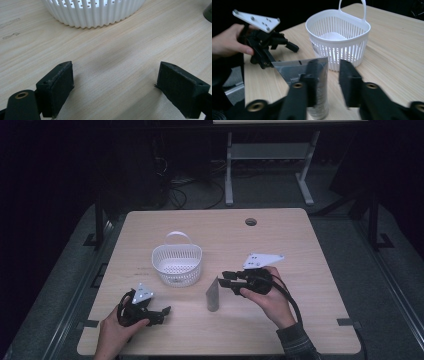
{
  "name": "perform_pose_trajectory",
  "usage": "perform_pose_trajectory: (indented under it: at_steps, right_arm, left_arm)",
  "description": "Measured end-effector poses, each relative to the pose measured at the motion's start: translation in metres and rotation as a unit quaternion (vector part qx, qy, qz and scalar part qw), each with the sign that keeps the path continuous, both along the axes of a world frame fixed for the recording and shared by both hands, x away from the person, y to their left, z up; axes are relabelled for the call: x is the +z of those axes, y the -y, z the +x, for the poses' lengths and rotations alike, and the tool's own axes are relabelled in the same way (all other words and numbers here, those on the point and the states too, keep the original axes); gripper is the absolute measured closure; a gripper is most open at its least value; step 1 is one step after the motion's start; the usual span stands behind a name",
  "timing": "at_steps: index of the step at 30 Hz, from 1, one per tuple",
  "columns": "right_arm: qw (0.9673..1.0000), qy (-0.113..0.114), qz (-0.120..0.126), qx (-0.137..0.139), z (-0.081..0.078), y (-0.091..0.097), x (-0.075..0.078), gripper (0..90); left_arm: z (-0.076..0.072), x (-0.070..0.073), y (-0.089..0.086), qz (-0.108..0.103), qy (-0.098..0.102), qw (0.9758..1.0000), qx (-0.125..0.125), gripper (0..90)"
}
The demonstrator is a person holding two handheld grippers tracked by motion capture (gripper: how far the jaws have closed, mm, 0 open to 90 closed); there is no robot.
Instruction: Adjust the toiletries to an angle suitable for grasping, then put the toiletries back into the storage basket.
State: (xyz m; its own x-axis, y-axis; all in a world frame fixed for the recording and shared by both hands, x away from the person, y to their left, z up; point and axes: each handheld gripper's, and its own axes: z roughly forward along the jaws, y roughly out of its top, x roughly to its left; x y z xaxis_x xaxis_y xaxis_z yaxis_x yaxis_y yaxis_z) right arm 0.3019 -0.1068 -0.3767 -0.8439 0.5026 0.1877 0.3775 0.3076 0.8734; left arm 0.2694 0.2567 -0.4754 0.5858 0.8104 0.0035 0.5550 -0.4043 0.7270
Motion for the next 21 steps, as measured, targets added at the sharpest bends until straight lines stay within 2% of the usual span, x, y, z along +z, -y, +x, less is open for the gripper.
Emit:
perform_pose_trajectory:
  at_steps: [1,2,4,6,7,8,14,21]
  right_arm:
    - [1.0,0.0,0.0,0.0,0.0,0.0,0.0,62.0]
    - [1.0,0.002,0.008,0.003,-0.002,0.001,0.001,51.2]
    - [0.9999,0.006,0.01,0.006,-0.005,0.0,0.002,41.1]
    - [0.9999,0.009,0.009,0.011,-0.008,-0.002,0.003,34.0]
    - [0.9999,0.009,0.009,0.011,-0.008,-0.002,0.003,34.0]
    - [0.9998,0.005,0.009,0.016,-0.01,-0.004,0.004,28.6]
    - [0.9997,0.006,0.008,0.021,-0.011,-0.01,0.006,24.4]
    - [0.9997,0.013,0.0,0.023,-0.013,-0.026,0.008,20.6]
  left_arm:
    - [0.0,0.0,0.0,0.0,0.0,1.0,0.0,12.7]
    - [0.0,0.0,0.0,0.0,0.0,1.0,0.0,12.7]
    - [0.0,0.0,0.0,0.0,0.0,1.0,0.0,12.7]
    - [0.0,0.0,0.0,0.002,-0.001,1.0,-0.002,12.7]
    - [0.0,0.0,0.0,0.002,-0.001,1.0,-0.002,12.8]
    - [0.0,0.0,0.0,0.002,-0.001,1.0,-0.002,12.7]
    - [0.0,0.0,0.0,0.002,0.0,1.0,-0.002,12.8]
    - [0.0,0.0,0.0,-0.001,0.0,1.0,0.0,12.8]
